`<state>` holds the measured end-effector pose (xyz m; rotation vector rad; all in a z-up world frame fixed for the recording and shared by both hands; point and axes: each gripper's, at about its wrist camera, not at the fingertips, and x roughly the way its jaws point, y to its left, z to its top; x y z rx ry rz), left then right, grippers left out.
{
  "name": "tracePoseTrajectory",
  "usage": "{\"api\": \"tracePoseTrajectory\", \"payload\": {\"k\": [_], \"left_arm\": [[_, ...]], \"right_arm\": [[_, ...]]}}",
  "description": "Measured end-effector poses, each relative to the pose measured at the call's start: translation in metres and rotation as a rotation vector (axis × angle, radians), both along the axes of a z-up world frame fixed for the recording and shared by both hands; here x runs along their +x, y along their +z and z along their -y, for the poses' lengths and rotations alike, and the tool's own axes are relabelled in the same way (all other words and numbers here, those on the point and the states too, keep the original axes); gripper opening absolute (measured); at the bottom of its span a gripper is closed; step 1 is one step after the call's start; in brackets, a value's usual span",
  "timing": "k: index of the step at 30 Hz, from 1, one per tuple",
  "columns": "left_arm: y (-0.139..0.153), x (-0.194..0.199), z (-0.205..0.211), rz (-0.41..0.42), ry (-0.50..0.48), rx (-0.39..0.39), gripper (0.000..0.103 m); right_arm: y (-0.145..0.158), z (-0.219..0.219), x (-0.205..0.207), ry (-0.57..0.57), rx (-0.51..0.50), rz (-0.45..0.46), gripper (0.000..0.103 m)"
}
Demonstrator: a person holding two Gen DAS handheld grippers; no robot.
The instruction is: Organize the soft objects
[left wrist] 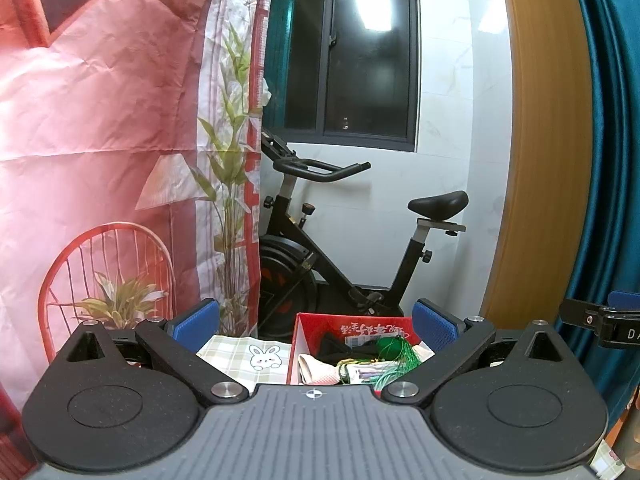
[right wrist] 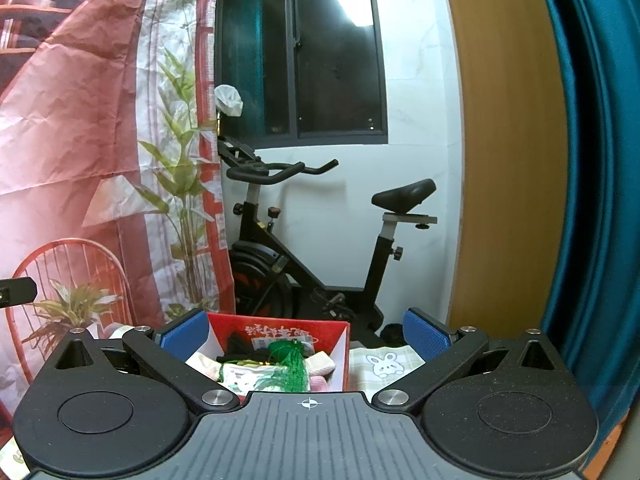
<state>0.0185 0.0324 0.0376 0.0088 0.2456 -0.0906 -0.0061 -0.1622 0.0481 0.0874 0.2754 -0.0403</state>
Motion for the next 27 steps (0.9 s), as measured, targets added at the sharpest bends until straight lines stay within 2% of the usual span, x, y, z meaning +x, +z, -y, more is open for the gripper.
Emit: {"api": "tracePoseTrajectory", "payload": {"k": [27], "left_arm": [[-0.0008,-0.0032,0.0028,-0.003,0.006,-0.008,0.103]], "right_arm": [[-0.0074,0.0055,0.0021,-0.006,-0.006,-0.016,0.103]]}}
